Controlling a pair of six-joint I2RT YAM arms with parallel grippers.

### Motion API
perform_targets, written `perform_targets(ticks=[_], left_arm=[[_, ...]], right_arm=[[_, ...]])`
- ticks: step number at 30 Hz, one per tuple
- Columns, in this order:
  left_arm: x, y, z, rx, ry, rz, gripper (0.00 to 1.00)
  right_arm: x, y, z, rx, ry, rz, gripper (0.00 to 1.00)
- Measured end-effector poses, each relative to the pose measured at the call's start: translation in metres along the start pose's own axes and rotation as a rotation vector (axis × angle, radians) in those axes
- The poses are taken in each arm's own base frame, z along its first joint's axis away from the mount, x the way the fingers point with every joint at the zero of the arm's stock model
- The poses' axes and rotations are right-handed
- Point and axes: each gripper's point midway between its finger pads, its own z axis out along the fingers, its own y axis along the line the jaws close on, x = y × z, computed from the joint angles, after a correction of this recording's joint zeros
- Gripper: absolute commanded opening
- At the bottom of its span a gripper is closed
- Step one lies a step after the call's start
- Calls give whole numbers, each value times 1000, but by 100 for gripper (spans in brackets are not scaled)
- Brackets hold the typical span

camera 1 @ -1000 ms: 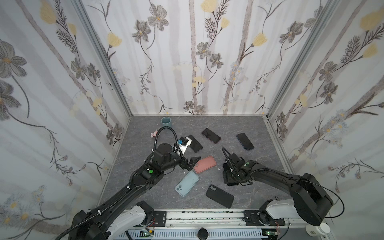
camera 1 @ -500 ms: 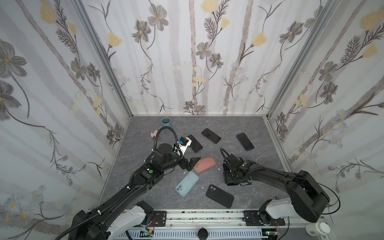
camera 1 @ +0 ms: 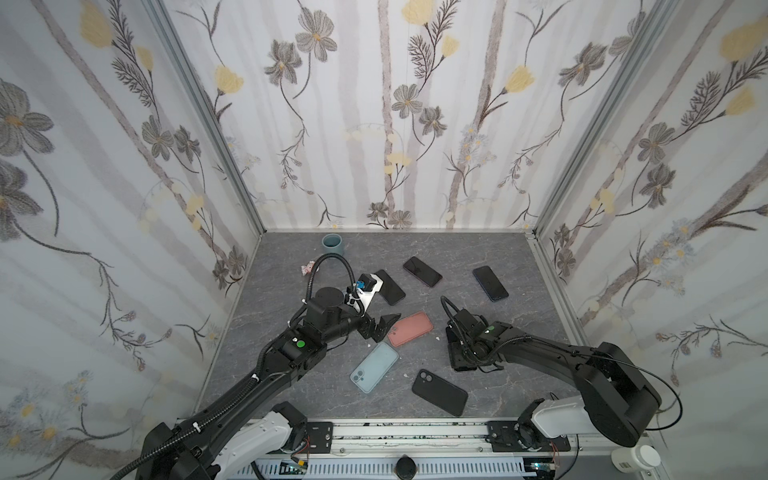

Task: Put the phone into the phone case
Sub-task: 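Lower the right gripper and grasp the pink-edged phone's near end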

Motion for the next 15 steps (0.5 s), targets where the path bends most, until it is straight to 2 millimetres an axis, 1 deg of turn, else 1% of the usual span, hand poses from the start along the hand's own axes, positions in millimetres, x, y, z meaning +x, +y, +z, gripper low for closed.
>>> perform_targets(ticks=[2, 15], left_arm=[[0, 0, 0, -3, -1, 0, 100], [0, 1, 0, -8, -2, 1, 100]], right_arm=[[0, 0, 0, -2, -3, 0, 62], [0, 0, -2, -18, -29, 1, 53]])
